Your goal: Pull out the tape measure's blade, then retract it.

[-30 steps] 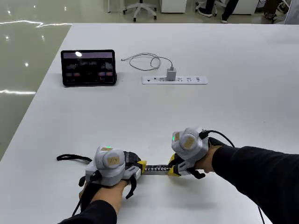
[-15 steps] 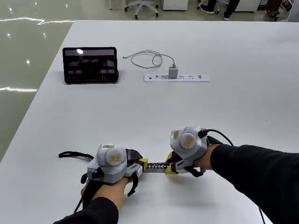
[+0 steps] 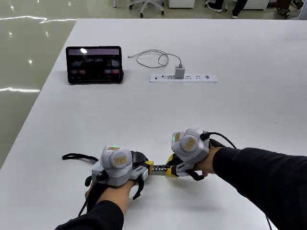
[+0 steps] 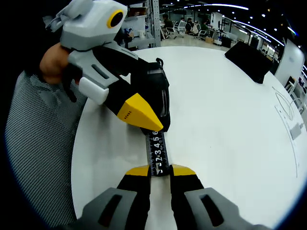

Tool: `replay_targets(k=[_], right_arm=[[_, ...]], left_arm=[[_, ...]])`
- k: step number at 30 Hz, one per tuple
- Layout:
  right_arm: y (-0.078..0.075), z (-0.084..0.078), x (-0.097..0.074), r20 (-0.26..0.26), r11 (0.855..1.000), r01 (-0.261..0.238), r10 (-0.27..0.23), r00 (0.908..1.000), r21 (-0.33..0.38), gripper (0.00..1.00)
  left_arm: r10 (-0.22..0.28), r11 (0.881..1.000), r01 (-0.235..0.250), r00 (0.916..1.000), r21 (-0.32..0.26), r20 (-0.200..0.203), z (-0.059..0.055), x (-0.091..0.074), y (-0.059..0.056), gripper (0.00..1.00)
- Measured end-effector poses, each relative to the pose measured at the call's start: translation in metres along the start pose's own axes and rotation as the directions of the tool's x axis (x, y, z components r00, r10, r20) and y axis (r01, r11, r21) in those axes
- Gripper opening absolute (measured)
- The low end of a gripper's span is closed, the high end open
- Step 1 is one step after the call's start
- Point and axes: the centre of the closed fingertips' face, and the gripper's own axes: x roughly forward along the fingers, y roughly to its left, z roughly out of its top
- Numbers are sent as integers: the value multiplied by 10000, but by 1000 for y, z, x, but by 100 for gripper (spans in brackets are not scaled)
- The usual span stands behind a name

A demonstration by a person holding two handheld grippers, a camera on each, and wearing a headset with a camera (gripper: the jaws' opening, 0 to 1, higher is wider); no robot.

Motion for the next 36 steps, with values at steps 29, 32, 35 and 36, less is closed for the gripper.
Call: replay_targets(k=[29,32,35,36], right_arm=[[2,14,6,472,9993,-349,355,9983,-125,11],[2,16,7,493,9993,-362,365,9981,-70,11],[1,17,8,503,9992,-380,385,9980,-103,11],[1,17,8,505,9992,-387,391,9980,-104,11]], left_arm=[[20,10000,-20,10000,-36,-31,0,0,0,62],[38,10000,-38,10000,-66,-38,0,0,1,62],[44,10000,-45,10000,-72,-44,0,0,1,62],[44,10000,-44,10000,-68,-46,0,0,1,62]])
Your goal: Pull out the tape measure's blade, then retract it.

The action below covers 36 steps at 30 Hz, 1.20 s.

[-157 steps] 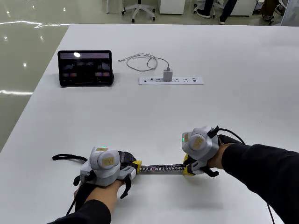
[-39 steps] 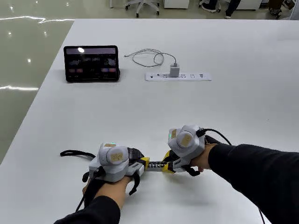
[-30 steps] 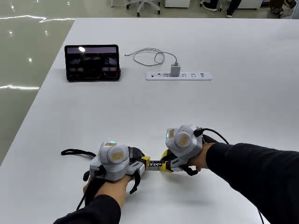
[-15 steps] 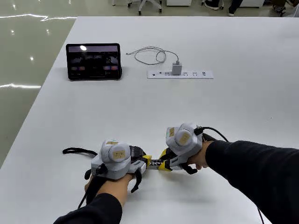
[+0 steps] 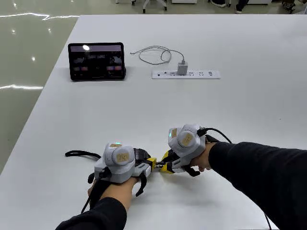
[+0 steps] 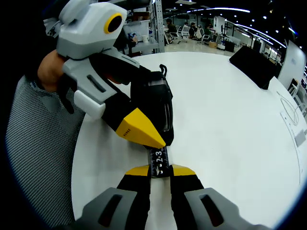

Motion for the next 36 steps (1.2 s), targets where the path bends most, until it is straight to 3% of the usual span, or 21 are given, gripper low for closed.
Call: replay_targets(k=[36], right_arm=[[1,19,12,194,9999,-141,142,9997,-71,12]], left_arm=[[-304,9984,305,9995,-472,29,1,-1,1,62]])
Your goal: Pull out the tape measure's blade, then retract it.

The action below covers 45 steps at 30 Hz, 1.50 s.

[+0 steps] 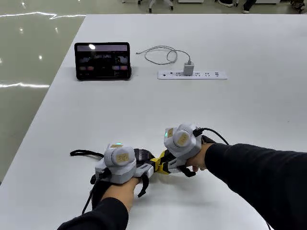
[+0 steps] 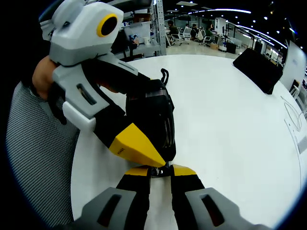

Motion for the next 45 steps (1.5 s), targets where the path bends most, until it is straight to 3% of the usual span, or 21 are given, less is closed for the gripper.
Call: replay_targets(k=[10,22,31,34,43,45], right_arm=[[1,-9,-4,-275,9993,43,-53,9996,-368,12],[0,-4,0,223,9998,187,-185,9996,-111,10],[1,-3,1,227,9994,181,-174,9996,-279,11],[1,-3,1,200,9999,107,-108,9997,76,11],[3,-3,2,152,9996,217,-214,9997,-193,12],[4,-4,3,14,9976,340,-340,9994,-599,12]], left_arm=[[-118,9999,118,9999,63,0,0,-1,-1,62],[-133,9999,133,9999,3,14,0,-1,0,62],[-192,9998,191,9998,32,37,0,-1,-1,63],[-224,9997,223,9997,69,88,-1,-2,-1,63],[-238,9996,234,9995,178,204,0,-2,-1,63],[-237,9996,232,9992,151,327,0,-2,-1,64]])
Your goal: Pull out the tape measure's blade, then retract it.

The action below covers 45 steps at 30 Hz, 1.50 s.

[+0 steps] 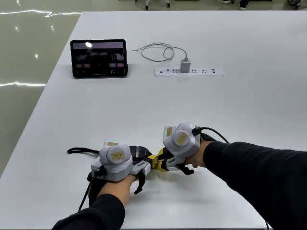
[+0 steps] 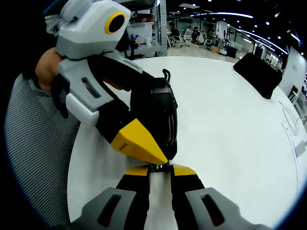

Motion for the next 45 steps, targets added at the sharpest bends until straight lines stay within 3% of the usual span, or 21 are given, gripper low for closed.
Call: replay_targets(k=[3,9,21,33,35,38,45], right_arm=[[1,1,1,-135,9999,69,-71,9999,-151,12],[0,1,0,-85,9995,214,-212,9997,245,14],[-7,-5,-11,230,9884,598,-636,9977,1395,39],[-16,-9,-28,486,9761,831,-947,9943,2009,64],[-17,-9,-32,660,9638,893,-1091,9918,2512,65],[-20,-11,-37,771,9580,1041,-1289,9887,2671,70],[-25,-22,-46,899,9294,1412,-1817,9792,3409,94]], left_arm=[[-33,10000,33,10000,10,64,1,-1,0,64],[-39,10000,39,10000,1,80,1,0,-1,64],[-82,10000,82,10000,-19,56,0,1,-1,64],[-95,10000,95,10000,27,-16,-2,2,-1,65],[-98,9999,97,9999,95,29,-2,2,-1,65],[-69,9999,69,10000,122,15,-2,1,-1,65],[-47,9997,48,10000,228,-36,-2,1,-1,65]])
